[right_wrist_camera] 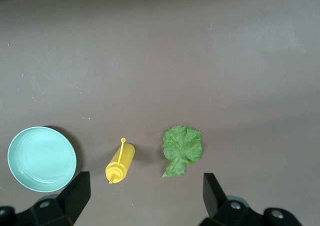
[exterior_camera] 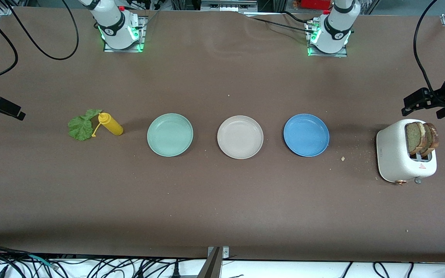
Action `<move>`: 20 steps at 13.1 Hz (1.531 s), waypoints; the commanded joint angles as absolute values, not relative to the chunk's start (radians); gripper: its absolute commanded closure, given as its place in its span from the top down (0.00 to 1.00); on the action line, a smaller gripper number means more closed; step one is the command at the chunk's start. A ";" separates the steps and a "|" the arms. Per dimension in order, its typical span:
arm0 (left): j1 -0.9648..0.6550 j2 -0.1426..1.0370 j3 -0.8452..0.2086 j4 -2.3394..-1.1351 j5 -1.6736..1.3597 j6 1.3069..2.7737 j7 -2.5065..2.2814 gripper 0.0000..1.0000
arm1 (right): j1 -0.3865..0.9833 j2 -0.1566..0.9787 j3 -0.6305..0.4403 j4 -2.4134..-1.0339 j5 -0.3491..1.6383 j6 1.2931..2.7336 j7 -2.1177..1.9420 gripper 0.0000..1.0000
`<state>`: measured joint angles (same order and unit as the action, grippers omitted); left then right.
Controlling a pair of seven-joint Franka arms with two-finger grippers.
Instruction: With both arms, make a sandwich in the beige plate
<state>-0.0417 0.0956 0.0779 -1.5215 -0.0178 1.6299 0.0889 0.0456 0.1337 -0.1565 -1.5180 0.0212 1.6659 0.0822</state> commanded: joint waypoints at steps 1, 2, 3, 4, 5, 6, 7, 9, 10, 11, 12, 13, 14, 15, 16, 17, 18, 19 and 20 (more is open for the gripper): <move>-0.032 0.074 0.071 -1.543 -0.041 1.628 0.084 1.00 | 0.043 0.127 -0.158 -1.519 0.038 1.667 0.067 1.00; -0.032 0.074 0.071 -1.539 -0.041 1.626 0.083 1.00 | 0.043 0.126 -0.158 -1.519 0.038 1.669 0.067 1.00; -0.032 0.072 0.071 -1.534 -0.041 1.626 0.087 1.00 | 0.043 0.126 -0.158 -1.519 0.037 1.669 0.067 1.00; -0.034 0.072 0.071 -1.531 -0.040 1.626 0.086 1.00 | 0.043 0.126 -0.158 -1.519 0.038 1.667 0.067 1.00; -0.035 0.072 0.068 -1.531 -0.034 1.626 0.086 1.00 | 0.043 0.126 -0.158 -1.519 0.038 1.669 0.069 1.00; -0.049 0.075 0.064 -1.531 -0.026 1.621 0.084 1.00 | 0.043 0.126 -0.158 -1.519 0.038 1.669 0.069 1.00; -0.052 0.080 0.064 -1.531 -0.026 1.621 0.086 1.00 | 0.043 0.126 -0.158 -1.517 0.038 1.670 0.069 1.00; -0.051 0.081 0.064 -1.529 -0.028 1.621 0.087 1.00 | 0.043 0.126 -0.158 -1.517 0.037 1.671 0.069 1.00; -0.051 0.081 0.066 -1.529 -0.028 1.621 0.087 1.00 | 0.041 0.126 -0.158 -1.517 0.038 1.671 0.068 1.00; -0.051 0.080 0.064 -1.529 -0.028 1.620 0.086 1.00 | 0.041 0.126 -0.158 -1.517 0.037 1.671 0.067 1.00; -0.052 0.080 0.064 -1.529 -0.028 1.620 0.086 1.00 | 0.041 0.126 -0.158 -1.517 0.032 1.669 0.067 1.00; -0.052 0.080 0.064 -1.529 -0.028 1.620 0.086 1.00 | 0.041 0.126 -0.158 -1.517 0.028 1.666 0.069 1.00; -0.051 0.081 0.066 -1.528 -0.028 1.620 0.089 1.00 | 0.041 0.126 -0.158 -1.517 0.029 1.664 0.068 1.00; -0.049 0.081 0.066 -1.525 -0.026 1.620 0.090 1.00 | 0.041 0.126 -0.158 -1.517 0.029 1.664 0.069 1.00; -0.051 0.081 0.066 -1.525 -0.026 1.620 0.091 1.00 | 0.041 0.126 -0.158 -1.517 0.029 1.664 0.071 1.00; -0.051 0.081 0.064 -1.525 -0.028 1.620 0.091 1.00 | 0.041 0.126 -0.158 -1.517 0.031 1.663 0.071 1.00; -0.051 0.081 0.064 -1.525 -0.028 1.620 0.086 1.00 | 0.041 0.126 -0.158 -1.519 0.032 1.663 0.071 1.00; -0.052 0.081 0.064 -1.526 -0.028 1.620 0.087 1.00 | 0.041 0.126 -0.158 -1.519 0.031 1.663 0.071 1.00; -0.052 0.081 0.064 -1.526 -0.028 1.621 0.090 1.00 | 0.041 0.126 -0.158 -1.519 0.031 1.663 0.072 1.00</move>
